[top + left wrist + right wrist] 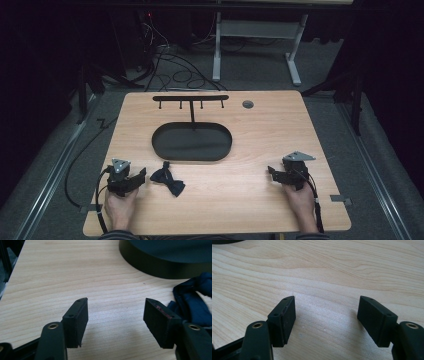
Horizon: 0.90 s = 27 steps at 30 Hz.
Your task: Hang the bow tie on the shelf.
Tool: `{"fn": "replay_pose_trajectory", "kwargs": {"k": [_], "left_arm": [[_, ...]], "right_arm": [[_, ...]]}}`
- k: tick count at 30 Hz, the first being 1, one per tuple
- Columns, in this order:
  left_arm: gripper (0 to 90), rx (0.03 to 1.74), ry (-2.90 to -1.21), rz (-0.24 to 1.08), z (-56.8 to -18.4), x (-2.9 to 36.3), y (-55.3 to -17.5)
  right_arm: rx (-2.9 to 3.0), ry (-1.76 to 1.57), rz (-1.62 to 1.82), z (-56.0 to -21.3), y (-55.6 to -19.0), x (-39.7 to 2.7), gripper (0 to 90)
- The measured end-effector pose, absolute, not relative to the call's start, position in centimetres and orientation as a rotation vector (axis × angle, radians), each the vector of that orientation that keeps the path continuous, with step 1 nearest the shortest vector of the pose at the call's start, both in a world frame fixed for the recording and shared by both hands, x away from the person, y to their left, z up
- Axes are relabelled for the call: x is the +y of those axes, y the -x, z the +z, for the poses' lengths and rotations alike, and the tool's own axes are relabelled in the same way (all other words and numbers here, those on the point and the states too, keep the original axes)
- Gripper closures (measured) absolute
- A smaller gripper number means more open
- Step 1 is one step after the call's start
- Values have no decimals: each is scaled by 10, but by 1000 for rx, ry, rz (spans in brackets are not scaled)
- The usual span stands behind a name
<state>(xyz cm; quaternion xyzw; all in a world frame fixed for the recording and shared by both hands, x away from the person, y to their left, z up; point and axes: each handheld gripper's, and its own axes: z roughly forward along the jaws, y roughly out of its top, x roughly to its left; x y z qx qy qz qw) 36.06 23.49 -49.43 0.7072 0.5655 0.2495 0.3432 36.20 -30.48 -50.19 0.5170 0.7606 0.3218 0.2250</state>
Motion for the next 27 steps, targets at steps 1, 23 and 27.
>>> {"fn": "replay_pose_trajectory", "kwargs": {"k": [1,23,27], "left_arm": [[374,1466,-1831,646,-493,235,-359],[462,1332,-1885,557,-479,208,-346],[478,1306,-1899,541,-477,202,-347]], "right_arm": [[2098,-1426,887,-502,-362,-305,325],[2099,-1426,888,-502,-362,-305,324],[2096,-1426,888,-502,-362,-305,324]]}}
